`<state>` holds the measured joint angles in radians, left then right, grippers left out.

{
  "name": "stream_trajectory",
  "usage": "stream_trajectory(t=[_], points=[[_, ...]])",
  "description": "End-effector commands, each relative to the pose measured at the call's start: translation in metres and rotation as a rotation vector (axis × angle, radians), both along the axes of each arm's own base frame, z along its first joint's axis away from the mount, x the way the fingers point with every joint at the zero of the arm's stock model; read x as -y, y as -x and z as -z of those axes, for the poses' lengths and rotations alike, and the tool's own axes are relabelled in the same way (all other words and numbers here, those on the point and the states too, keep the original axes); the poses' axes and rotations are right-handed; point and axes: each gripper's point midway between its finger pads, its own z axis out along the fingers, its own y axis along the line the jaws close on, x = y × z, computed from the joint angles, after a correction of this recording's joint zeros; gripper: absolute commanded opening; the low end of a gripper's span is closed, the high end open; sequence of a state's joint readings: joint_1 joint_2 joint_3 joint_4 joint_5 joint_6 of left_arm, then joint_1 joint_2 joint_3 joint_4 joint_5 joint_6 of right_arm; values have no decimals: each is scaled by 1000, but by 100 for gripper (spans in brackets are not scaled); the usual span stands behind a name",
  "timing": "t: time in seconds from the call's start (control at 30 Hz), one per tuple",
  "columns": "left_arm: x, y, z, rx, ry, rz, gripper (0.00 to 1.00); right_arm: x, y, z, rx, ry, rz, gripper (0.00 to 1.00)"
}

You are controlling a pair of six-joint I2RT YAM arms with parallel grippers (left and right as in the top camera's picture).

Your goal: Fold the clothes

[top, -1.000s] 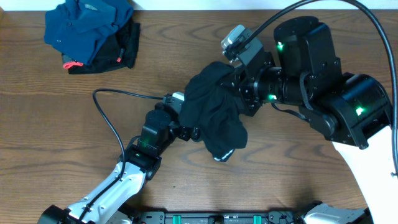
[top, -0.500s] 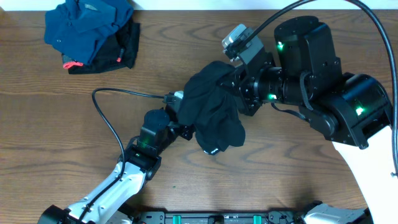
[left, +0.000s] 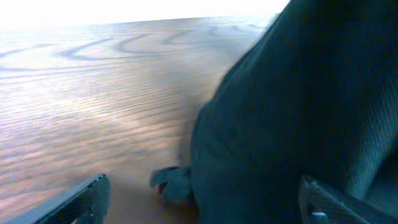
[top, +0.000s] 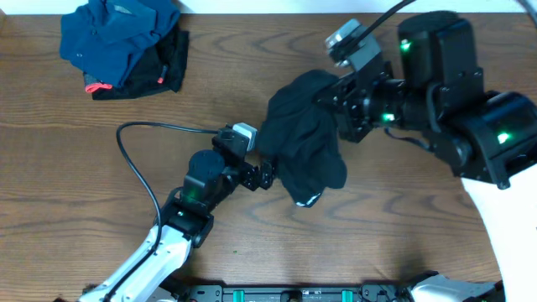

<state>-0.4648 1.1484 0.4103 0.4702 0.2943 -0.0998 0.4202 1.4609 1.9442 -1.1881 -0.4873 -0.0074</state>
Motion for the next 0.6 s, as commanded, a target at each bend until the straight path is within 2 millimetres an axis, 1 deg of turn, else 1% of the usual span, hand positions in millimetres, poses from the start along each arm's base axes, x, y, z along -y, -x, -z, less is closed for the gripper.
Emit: stream_trajectory(t=[0.0, 0.1, 0.17, 0.27, 0.33, 0.47, 0.57], points=[[14, 16, -23, 54, 36, 130, 98, 3, 20, -36, 14, -161, -109, 1], [23, 31, -32, 77, 54, 224, 99, 7, 27, -48, -11, -254, -175, 1], [28, 38, -34, 72, 68, 276, 100, 7, 33, -55, -25, -307, -218, 1], [32, 48, -26, 43, 56, 334, 98, 7, 41, -63, -42, -362, -268, 1], [35, 54, -23, 24, 61, 364, 98, 8, 43, -67, -53, -385, -275, 1], [37, 58, -25, 34, 65, 399, 98, 8, 49, -73, -69, -424, -311, 1], [38, 58, -24, 60, 43, 410, 98, 5, 60, -81, -86, -472, -378, 1]])
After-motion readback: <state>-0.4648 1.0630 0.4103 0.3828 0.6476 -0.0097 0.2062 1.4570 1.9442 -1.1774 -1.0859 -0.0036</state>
